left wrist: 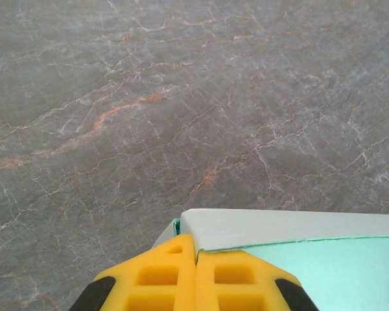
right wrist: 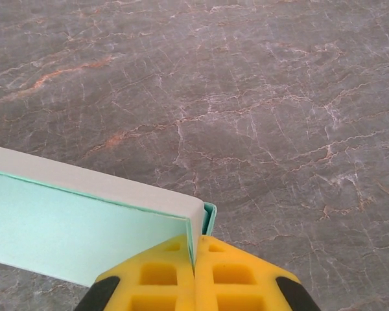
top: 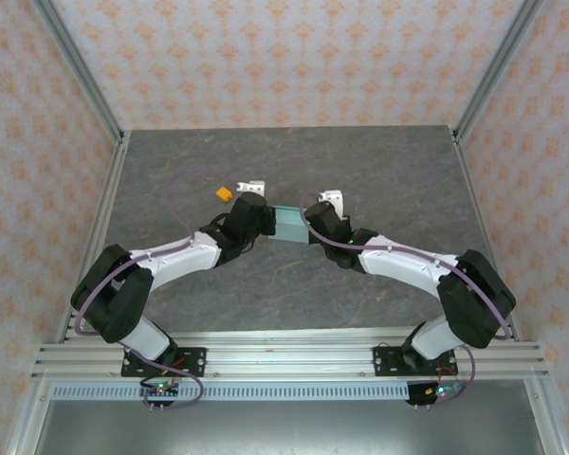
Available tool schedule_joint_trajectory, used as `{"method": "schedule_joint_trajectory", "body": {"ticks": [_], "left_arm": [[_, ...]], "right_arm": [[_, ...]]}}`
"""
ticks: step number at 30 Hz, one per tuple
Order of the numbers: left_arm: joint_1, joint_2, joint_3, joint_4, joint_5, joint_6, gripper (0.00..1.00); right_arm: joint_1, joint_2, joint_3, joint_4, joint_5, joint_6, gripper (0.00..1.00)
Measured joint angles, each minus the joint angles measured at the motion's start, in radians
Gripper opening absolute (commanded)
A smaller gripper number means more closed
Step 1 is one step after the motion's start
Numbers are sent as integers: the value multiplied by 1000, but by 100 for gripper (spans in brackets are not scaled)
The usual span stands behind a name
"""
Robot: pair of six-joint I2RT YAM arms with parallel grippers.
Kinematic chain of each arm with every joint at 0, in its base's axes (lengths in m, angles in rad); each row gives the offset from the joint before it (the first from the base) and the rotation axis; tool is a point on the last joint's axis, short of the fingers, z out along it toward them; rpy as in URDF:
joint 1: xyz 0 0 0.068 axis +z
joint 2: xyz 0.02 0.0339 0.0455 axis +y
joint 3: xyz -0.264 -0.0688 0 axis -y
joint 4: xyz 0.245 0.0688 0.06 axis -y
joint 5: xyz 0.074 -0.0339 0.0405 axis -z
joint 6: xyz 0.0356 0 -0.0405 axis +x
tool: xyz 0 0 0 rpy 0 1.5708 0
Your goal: Fold the paper box
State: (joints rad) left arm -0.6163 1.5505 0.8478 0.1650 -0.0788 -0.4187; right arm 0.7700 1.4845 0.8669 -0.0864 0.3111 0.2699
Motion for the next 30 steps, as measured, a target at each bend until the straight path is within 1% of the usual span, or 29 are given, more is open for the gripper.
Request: {"method": "schedule_joint_trajectory", "body": {"ticks": [6, 12, 16, 23, 30], "left_arm": [[-21, -9, -74, 122, -54, 1, 0], [-27, -9, -84, 143, -72, 1, 0], [-38, -9, -78, 130, -99, 1, 0], [-57, -5, -40, 50, -150, 0, 0], [-76, -5, 3, -43, -172, 1, 0]], "right_arm": [[0, -19, -32, 43, -17, 0, 5], [0, -30, -31, 30, -36, -3, 13], [0, -35, -18, 2, -47, -11, 20], [0, -34, 21, -58, -44, -27, 31], [0, -31, 57, -111, -19, -39, 38]]}}
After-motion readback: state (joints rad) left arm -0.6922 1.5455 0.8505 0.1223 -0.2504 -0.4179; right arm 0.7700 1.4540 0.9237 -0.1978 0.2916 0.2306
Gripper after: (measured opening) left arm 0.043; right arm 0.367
